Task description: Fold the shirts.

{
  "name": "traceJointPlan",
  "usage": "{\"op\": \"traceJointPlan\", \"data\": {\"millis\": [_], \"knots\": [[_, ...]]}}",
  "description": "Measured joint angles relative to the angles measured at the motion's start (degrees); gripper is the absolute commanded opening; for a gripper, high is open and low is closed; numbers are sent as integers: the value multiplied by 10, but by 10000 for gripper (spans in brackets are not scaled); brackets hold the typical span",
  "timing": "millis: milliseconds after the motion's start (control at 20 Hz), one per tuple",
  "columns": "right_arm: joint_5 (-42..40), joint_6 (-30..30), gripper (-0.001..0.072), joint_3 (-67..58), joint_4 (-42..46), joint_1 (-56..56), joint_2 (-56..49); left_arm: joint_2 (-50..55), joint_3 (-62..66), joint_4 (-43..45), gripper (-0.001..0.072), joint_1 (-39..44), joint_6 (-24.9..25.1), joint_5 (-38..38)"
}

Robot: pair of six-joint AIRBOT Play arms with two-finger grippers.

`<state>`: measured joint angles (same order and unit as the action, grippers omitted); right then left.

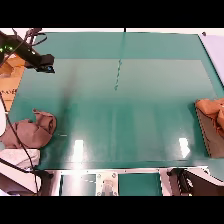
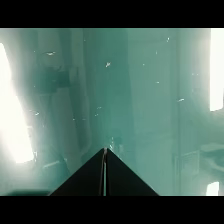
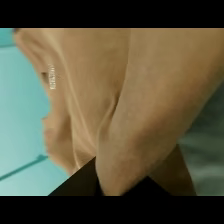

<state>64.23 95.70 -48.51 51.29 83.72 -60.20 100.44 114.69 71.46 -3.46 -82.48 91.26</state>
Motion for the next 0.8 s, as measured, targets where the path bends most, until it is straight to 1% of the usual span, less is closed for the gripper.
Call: {"op": "traceJointPlan", "data": {"millis": [150,250,300,400,600,800], "knots": [[10,7,26,9,53,2,0,0,-3,-2,29,0,0,-2],[13,13,26,11,62,3,0,0,-3,-3,30,0,0,-2],[15,15,26,12,52,3,0,0,-4,-3,30,0,0,-4],[14,6,26,13,-4,3,0,0,-4,-5,30,0,0,-8],[6,-36,26,4,-170,-12,0,0,-4,-9,30,0,0,-16],[2,-56,26,-40,-317,-48,0,0,-4,-10,30,0,0,-21]]}}
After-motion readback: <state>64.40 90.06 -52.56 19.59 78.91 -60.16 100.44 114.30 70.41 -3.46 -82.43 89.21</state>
